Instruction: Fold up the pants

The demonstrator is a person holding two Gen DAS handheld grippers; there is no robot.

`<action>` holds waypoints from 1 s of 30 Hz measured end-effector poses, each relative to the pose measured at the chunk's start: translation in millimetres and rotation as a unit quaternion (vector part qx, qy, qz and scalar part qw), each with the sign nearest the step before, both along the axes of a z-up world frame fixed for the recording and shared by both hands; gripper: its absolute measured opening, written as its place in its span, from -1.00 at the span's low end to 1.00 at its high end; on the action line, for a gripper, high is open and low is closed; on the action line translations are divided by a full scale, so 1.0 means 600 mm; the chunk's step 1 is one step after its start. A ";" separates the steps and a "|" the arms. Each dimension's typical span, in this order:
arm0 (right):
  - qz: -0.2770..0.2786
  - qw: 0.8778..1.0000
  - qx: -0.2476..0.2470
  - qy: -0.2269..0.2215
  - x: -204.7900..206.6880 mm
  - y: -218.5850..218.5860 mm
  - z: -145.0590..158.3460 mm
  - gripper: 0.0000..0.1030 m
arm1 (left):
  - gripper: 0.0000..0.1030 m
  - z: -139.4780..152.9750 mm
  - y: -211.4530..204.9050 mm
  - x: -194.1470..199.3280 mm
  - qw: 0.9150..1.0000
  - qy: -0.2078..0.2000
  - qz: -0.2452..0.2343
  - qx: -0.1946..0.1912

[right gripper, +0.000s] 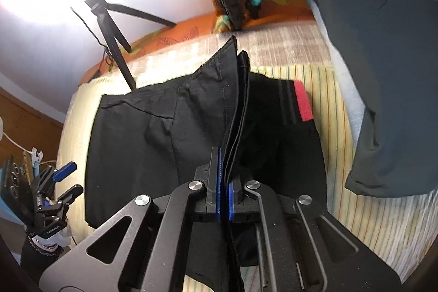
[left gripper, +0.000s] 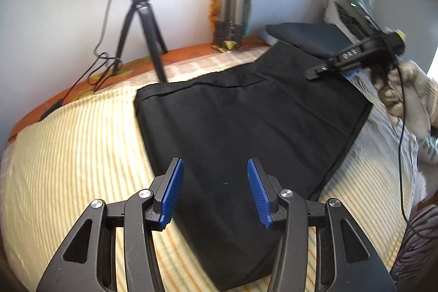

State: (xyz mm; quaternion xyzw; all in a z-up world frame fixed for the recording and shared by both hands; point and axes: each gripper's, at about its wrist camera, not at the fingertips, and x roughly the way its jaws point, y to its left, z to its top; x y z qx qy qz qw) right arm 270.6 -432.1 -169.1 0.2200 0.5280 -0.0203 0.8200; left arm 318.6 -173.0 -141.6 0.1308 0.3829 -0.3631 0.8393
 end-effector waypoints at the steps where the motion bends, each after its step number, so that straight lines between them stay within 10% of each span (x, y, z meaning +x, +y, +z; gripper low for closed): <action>1: -0.002 1.000 -0.006 0.004 0.000 -0.002 -0.004 -0.92 | -0.08 -0.003 -0.005 -0.002 1.000 0.000 -0.007 0.005; 7: -0.002 0.999 -0.038 0.021 0.000 -0.009 -0.015 -0.91 | -0.08 -0.036 -0.016 0.002 0.999 0.021 -0.014 0.033; 11: -0.007 0.993 -0.119 0.013 -0.009 0.000 0.018 -0.42 | -0.08 -0.056 -0.017 0.005 0.998 0.044 -0.018 0.036; 17: 0.014 0.984 -0.168 -0.053 -0.009 0.051 0.093 -0.34 | -0.08 -0.046 -0.002 0.001 0.998 0.057 -0.007 0.011; 30: 0.222 0.970 -0.054 -0.086 0.140 0.304 0.056 -0.63 | -0.08 -0.046 0.029 -0.037 0.998 0.055 -0.013 0.007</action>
